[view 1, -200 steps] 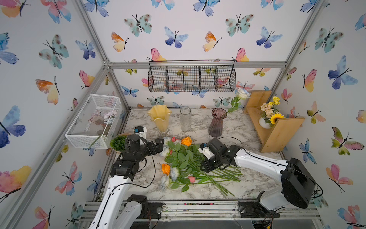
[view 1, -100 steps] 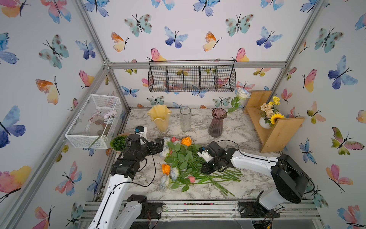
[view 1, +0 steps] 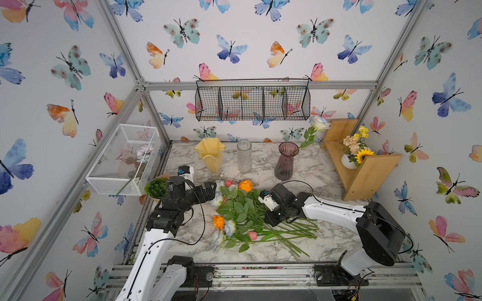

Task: Arrange the flowers in different vases according to their colors
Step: Pick up the flower at the center of the board.

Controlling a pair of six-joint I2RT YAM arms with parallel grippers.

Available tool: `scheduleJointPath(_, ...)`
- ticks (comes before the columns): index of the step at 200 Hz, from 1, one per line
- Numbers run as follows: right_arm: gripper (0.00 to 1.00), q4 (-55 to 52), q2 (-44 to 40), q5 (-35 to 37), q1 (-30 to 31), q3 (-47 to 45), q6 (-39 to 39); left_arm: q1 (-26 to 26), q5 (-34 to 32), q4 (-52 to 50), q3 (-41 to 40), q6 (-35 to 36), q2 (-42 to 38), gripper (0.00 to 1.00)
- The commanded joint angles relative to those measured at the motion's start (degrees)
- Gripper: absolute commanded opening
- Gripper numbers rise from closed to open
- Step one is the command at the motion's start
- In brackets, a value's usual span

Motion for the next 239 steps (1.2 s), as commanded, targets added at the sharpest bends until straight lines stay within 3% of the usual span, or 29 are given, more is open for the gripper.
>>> scheduleJointPath(1, 0.2, -0.73, 0.76, 1.49, 0.88, 0.98, -0.46, -0.34, 0.39, 0.17, -0.28, 0.68, -0.1, 1.0)
scheduleJointPath(86, 0.23, -0.33, 3.06, 3.43, 3.32, 2.06, -0.26, -0.35, 0.24, 0.17, -0.28, 0.58, -0.47, 1.0)
scheduleJointPath(151, 0.15, -1.18, 4.66, 5.17, 3.3, 3.73, -2.04, -0.36, 0.22, 0.17, -0.26, 0.56, -0.9, 0.99)
scheduleJointPath(185, 0.03, -3.62, 4.21, 7.42, 3.3, 5.91, -4.65, -0.35, 0.05, 0.17, -0.31, 0.56, -1.17, 0.99)
scheduleJointPath(239, 0.02, -8.96, 1.01, 12.59, 3.3, 10.83, -11.24, -0.38, -0.02, 0.17, -0.28, 0.58, -1.26, 1.0)
